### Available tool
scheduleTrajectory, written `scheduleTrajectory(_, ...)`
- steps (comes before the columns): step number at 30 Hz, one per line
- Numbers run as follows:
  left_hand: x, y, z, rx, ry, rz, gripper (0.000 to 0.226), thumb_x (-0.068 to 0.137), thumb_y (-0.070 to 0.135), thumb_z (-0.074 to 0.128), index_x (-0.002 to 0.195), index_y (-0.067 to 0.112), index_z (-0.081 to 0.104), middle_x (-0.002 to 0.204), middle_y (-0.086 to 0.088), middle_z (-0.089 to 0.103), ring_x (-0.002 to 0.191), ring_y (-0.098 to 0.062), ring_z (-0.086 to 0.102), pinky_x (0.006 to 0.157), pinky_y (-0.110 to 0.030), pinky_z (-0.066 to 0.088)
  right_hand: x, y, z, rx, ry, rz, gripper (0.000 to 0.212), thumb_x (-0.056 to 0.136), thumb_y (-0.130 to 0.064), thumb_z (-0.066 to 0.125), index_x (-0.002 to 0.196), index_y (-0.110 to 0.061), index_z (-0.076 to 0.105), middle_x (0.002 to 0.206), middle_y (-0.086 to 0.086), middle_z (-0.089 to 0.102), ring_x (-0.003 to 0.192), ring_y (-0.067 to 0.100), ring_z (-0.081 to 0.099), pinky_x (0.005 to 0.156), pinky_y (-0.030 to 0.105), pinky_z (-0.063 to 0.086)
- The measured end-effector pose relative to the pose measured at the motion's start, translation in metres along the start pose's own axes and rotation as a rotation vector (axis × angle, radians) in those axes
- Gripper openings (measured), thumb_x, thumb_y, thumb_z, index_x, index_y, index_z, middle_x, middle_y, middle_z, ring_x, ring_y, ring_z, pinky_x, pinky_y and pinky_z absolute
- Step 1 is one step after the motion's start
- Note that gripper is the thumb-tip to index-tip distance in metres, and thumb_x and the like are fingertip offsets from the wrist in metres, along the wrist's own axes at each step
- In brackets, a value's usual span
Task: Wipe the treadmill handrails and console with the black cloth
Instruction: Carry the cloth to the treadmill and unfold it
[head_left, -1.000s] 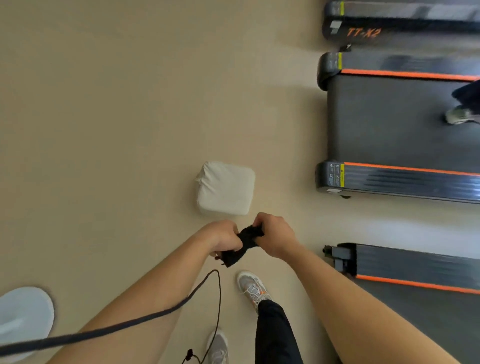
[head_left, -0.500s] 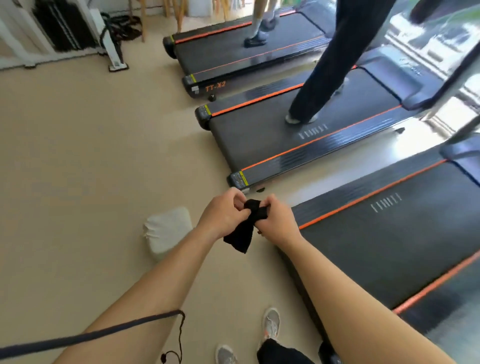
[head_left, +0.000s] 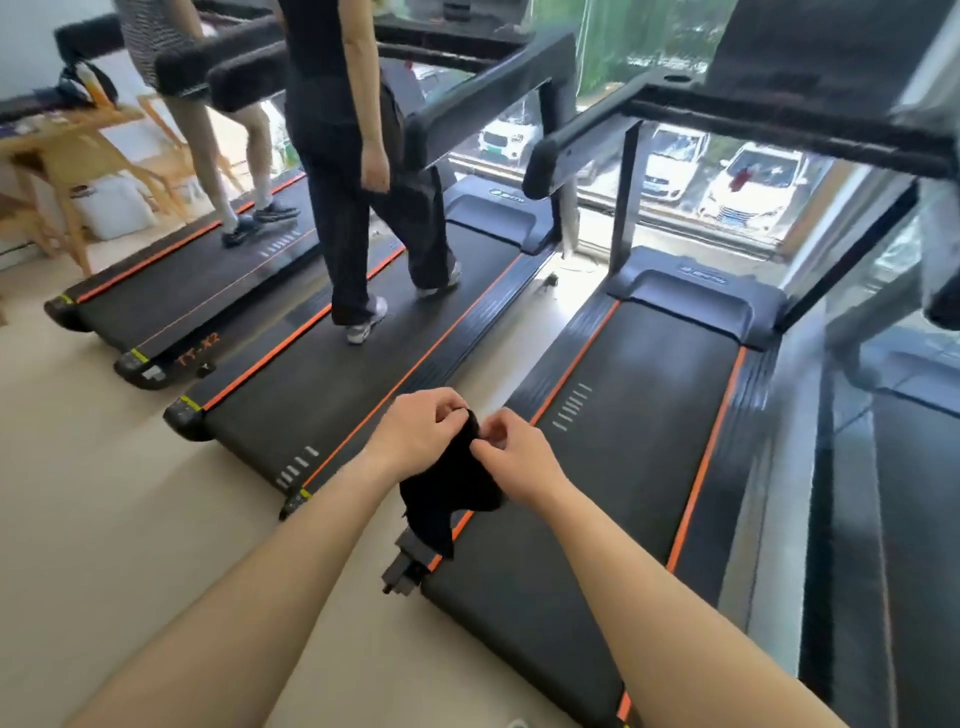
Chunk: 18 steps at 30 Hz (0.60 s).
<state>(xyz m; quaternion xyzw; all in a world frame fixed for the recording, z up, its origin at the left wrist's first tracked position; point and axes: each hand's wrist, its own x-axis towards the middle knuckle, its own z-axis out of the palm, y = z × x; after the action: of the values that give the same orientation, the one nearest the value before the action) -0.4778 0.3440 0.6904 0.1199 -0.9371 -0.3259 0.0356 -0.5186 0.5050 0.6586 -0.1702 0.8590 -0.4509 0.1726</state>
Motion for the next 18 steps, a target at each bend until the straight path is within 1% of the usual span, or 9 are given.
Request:
scheduleTrajectory(3,0.037,0.038,0.015,-0.034,-0.064,0.136,0.01,0.093,0.024,0.061,0.093,0.027,0.071,0.068,0.018,0.06,0.072,-0.004,0.058,0.067,-0.015,0.038,0.022,0.016,-0.046,-0.087,0.019,-0.018,0.03,0.083,-0.032,0.065,0.11,-0.03,0.05,0.093,-0.002,0.06,0.086,0.02,0.059,0.073,0.033,0.047)
scheduleTrajectory(5,0.058,0.059,0.022,-0.062,-0.11,0.208,0.015,0.094,0.023,0.061,0.098,0.03,0.073,0.081,0.019,0.067,0.078,0.006,0.059,0.075,-0.011,0.04,0.035,0.026,-0.07,-0.162,-0.028,-0.045,0.056,0.081,-0.033,0.066,0.133,-0.036,0.045,0.108,0.0,0.049,0.1,0.022,0.056,0.087,0.035,0.048)
scheduleTrajectory(7,0.08,0.073,0.028,-0.061,-0.143,0.262,0.016,0.093,0.024,0.061,0.1,0.032,0.073,0.097,0.016,0.071,0.091,0.001,0.063,0.086,-0.02,0.045,0.049,0.034,-0.089,-0.196,-0.016,-0.048,0.066,0.078,-0.037,0.062,0.14,-0.041,0.041,0.119,0.001,0.041,0.116,0.025,0.047,0.102,0.041,0.044)
scheduleTrajectory(8,0.091,0.078,0.03,-0.05,-0.149,0.288,0.016,0.093,0.026,0.061,0.1,0.032,0.074,0.098,0.015,0.071,0.094,-0.002,0.063,0.089,-0.024,0.047,0.055,0.037,-0.097,-0.177,0.01,-0.039,0.063,0.079,-0.037,0.062,0.138,-0.041,0.044,0.122,0.0,0.04,0.12,0.024,0.044,0.105,0.041,0.042)
scheduleTrajectory(10,0.115,0.083,0.033,-0.026,-0.154,0.333,0.013,0.092,0.03,0.062,0.098,0.032,0.074,0.089,0.018,0.065,0.091,-0.005,0.061,0.089,-0.029,0.047,0.069,0.044,-0.114,-0.144,0.058,-0.011,0.046,0.082,-0.034,0.065,0.127,-0.031,0.057,0.121,-0.003,0.039,0.117,0.019,0.043,0.104,0.037,0.042)
scheduleTrajectory(12,0.138,0.086,0.034,0.007,-0.16,0.368,0.011,0.092,0.031,0.063,0.095,0.031,0.074,0.082,0.021,0.058,0.086,-0.004,0.058,0.084,-0.028,0.046,0.084,0.049,-0.126,-0.185,0.106,0.012,0.027,0.081,-0.034,0.068,0.104,-0.02,0.064,0.116,-0.002,0.044,0.107,0.019,0.05,0.095,0.036,0.046)
scheduleTrajectory(13,0.151,0.088,0.034,0.021,-0.161,0.388,0.011,0.092,0.033,0.062,0.094,0.032,0.073,0.081,0.02,0.058,0.086,-0.004,0.058,0.083,-0.028,0.045,0.094,0.051,-0.132,-0.213,0.133,0.021,0.024,0.081,-0.036,0.069,0.094,-0.017,0.064,0.112,-0.002,0.047,0.101,0.019,0.053,0.089,0.037,0.048)
scheduleTrajectory(15,0.176,0.09,0.033,0.036,-0.162,0.417,0.012,0.092,0.036,0.06,0.093,0.033,0.071,0.086,0.017,0.064,0.088,-0.007,0.06,0.081,-0.029,0.046,0.113,0.052,-0.142,-0.23,0.172,0.057,0.028,0.082,-0.043,0.069,0.083,-0.015,0.062,0.099,0.002,0.059,0.088,0.02,0.059,0.079,0.04,0.051)
scheduleTrajectory(18,0.213,0.093,0.031,0.065,-0.172,0.41,0.015,0.094,0.039,0.055,0.098,0.032,0.068,0.091,0.013,0.07,0.087,-0.01,0.062,0.075,-0.028,0.043,0.139,0.044,-0.156,-0.166,0.134,0.147,0.039,0.085,-0.05,0.068,0.084,-0.01,0.064,0.083,0.009,0.069,0.077,0.024,0.066,0.07,0.037,0.051)
